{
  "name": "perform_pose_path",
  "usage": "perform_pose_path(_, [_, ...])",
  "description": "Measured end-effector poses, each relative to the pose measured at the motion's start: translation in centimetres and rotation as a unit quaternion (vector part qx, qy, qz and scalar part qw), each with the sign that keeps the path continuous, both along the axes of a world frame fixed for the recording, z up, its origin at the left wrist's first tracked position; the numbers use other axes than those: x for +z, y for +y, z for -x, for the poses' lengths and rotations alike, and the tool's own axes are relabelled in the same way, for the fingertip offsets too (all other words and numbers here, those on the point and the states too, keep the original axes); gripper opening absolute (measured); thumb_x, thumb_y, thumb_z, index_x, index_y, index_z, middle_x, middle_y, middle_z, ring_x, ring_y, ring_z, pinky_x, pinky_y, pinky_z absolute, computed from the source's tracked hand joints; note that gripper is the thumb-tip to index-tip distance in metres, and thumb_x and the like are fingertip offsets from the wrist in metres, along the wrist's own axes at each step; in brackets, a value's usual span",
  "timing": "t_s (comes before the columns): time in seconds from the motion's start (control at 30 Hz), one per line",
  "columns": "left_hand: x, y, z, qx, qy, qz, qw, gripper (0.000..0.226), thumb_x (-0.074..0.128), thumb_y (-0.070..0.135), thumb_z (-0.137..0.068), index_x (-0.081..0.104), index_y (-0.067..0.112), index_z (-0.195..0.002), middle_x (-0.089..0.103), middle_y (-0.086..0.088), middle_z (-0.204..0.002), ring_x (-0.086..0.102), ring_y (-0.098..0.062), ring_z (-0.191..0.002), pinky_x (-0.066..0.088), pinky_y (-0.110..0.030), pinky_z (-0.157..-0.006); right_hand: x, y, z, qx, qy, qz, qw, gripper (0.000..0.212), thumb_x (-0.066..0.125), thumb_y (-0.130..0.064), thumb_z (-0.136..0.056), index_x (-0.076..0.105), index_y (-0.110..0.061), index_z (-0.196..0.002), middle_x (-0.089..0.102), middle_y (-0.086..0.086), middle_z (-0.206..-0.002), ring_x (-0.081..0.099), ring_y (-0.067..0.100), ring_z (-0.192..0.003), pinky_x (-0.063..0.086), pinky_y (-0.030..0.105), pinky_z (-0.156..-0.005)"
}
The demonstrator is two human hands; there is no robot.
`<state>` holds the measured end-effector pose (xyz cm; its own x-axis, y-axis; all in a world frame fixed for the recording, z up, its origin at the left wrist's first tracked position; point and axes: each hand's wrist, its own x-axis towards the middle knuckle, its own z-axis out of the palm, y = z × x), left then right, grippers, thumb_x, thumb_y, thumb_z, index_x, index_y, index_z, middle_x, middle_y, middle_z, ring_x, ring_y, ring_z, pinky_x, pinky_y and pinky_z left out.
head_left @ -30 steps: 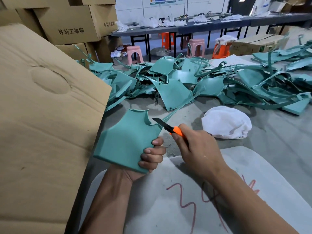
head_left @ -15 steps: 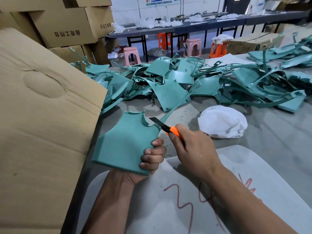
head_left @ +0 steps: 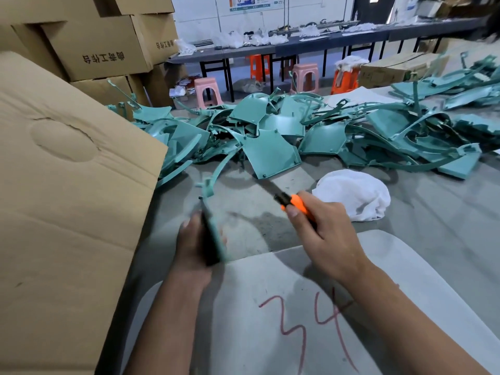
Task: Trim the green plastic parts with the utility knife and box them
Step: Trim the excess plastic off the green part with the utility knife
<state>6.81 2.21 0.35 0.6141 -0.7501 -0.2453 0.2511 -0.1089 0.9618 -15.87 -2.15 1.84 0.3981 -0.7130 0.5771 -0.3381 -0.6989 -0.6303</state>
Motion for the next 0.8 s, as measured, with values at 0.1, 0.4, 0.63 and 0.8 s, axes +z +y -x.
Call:
perform_pose_path(0.1, [0.1, -0.1, 0.2, 0.076, -0.113, 0.011, 0.991, 0.034, 0.041, 0.037, -0.088, 0.059, 0.009, -0.088, 0.071, -0.011, -0.089, 0.067, -0.027, -0.085, 0.053, -0.036, -0.075, -0.1, 0.0, -0.2, 0.012, -0.012, -0.001, 1.000, 0.034, 0.047, -0.039, -0.105, 0.036, -0.027, -0.075, 0.037, -0.007, -0.056, 0.039, 0.019, -0.053, 0.034, 0.044, -0.051])
perform_pose_path(0.4, [1.0, 0.4, 0.8, 0.075, -0.242, 0.000, 0.967, 0.037, 0.033, 0.040, -0.085, 0.050, 0.009, -0.074, 0.058, -0.013, -0.074, 0.055, -0.031, -0.075, 0.052, -0.057, -0.074, -0.1, 1.0, -1.9, 0.052, 0.078, 0.029, 0.995, 0.039, 0.048, -0.048, -0.105, 0.038, -0.024, -0.076, 0.040, -0.006, -0.057, 0.044, 0.019, -0.055, 0.037, 0.041, -0.052])
perform_pose_path(0.63, [1.1, 0.4, -0.5, 0.112, -0.286, -0.023, 0.951, 0.037, 0.037, 0.021, -0.103, 0.046, 0.007, -0.069, 0.058, -0.018, -0.074, 0.057, -0.041, -0.077, 0.048, -0.049, -0.067, 0.2, 1.6, -1.2, 0.153, 0.051, 0.018, 0.987, 0.043, 0.052, -0.046, -0.105, 0.039, -0.025, -0.070, 0.036, -0.003, -0.055, 0.039, 0.019, -0.048, 0.032, 0.038, -0.048])
perform_pose_path(0.8, [1.4, 1.0, 0.4, 0.091, -0.423, -0.007, 0.901, 0.043, 0.042, 0.015, -0.104, 0.034, 0.018, -0.062, 0.040, 0.003, -0.058, 0.037, -0.017, -0.055, 0.017, -0.039, -0.061, 0.5, 1.5, -1.8, 0.007, 0.062, 0.054, 0.997, 0.044, 0.047, -0.053, -0.102, 0.041, -0.022, -0.072, 0.036, -0.009, -0.052, 0.039, 0.017, -0.048, 0.032, 0.036, -0.046])
